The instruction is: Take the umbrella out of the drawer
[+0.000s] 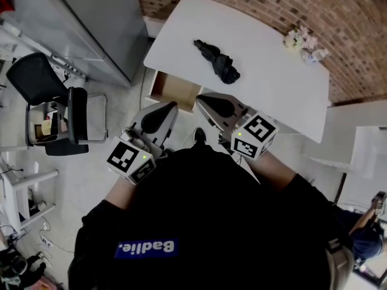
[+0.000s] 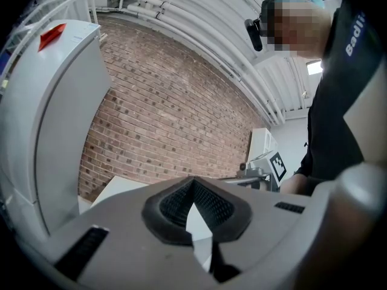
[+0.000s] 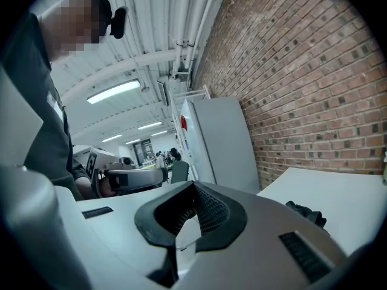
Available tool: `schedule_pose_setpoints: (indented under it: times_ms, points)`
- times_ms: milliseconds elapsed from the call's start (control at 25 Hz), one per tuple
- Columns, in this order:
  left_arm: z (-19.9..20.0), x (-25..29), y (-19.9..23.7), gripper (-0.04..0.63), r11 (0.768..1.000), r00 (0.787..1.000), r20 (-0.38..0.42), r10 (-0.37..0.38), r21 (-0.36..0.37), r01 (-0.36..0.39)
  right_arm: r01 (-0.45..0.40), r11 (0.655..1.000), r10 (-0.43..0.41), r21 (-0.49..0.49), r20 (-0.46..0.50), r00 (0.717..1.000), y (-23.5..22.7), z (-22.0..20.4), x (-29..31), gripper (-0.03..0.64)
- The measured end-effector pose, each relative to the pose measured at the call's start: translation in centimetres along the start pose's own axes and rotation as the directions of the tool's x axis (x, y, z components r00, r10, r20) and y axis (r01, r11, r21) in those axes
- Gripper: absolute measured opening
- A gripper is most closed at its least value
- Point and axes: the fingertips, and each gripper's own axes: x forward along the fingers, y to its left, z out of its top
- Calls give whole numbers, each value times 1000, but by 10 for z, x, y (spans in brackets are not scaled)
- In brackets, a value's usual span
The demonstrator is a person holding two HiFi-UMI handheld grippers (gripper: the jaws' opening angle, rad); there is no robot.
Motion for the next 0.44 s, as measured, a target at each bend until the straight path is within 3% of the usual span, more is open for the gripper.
schedule_pose_setpoints:
  times_ms: [120, 440]
  points:
    - [7, 1, -3, -3, 1000, 1000, 28, -15, 0, 15, 0, 1000, 0, 1, 2, 1000, 1, 1, 1, 29]
    - [0, -3, 1, -3, 1000, 1000, 0, 1, 10, -1, 2, 1000, -2, 1, 9, 1000, 3, 0, 2, 29]
